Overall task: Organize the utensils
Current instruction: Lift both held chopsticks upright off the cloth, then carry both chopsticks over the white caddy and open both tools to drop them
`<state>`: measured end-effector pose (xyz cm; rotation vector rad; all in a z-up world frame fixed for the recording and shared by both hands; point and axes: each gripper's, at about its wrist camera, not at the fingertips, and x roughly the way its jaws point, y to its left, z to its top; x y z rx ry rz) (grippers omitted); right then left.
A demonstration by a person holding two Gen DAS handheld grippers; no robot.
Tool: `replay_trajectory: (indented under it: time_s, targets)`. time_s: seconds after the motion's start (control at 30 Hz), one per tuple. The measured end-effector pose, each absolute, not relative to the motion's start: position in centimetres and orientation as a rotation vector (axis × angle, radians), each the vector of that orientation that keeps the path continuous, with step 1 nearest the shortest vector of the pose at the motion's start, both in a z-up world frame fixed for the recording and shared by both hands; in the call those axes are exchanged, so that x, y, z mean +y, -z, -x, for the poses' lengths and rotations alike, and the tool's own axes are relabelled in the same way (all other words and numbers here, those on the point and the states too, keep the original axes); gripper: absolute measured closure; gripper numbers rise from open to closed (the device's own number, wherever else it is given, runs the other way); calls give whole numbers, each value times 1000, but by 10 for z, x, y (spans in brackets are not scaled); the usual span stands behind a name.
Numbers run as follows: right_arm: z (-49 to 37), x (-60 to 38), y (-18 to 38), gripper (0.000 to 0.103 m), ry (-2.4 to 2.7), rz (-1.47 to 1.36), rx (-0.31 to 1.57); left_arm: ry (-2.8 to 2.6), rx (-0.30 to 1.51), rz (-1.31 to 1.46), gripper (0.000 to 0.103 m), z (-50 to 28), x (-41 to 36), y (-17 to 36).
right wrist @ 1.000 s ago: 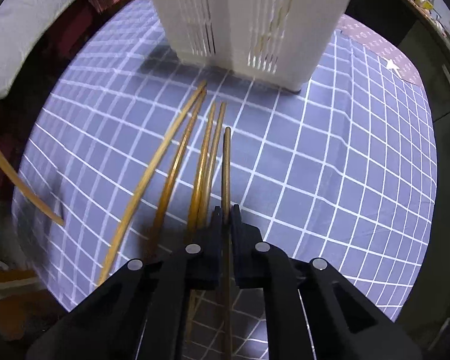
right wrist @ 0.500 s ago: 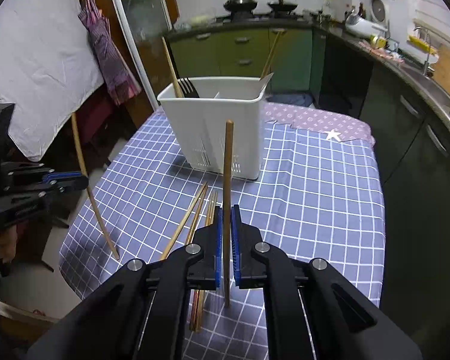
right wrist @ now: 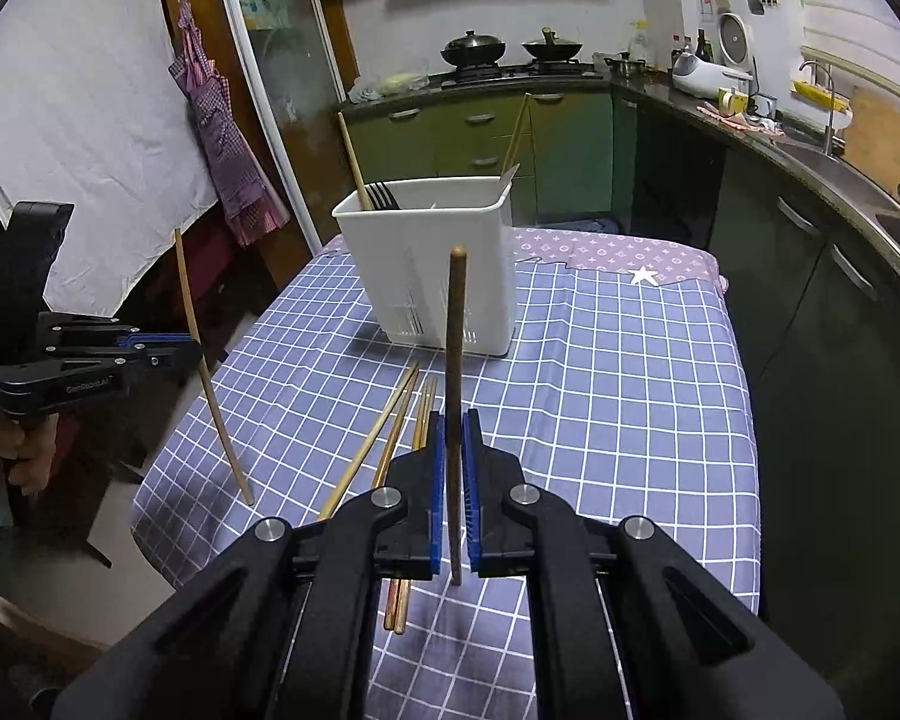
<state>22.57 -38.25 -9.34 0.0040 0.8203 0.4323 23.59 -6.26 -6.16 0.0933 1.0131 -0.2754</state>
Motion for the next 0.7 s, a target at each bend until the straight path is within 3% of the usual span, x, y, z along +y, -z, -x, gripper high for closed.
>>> replay_trajectory:
  time_s: [0.7]
  targets:
    - [-224, -382, 93, 96, -442, 1, 828, 304, 967, -68, 97, -235, -61, 35]
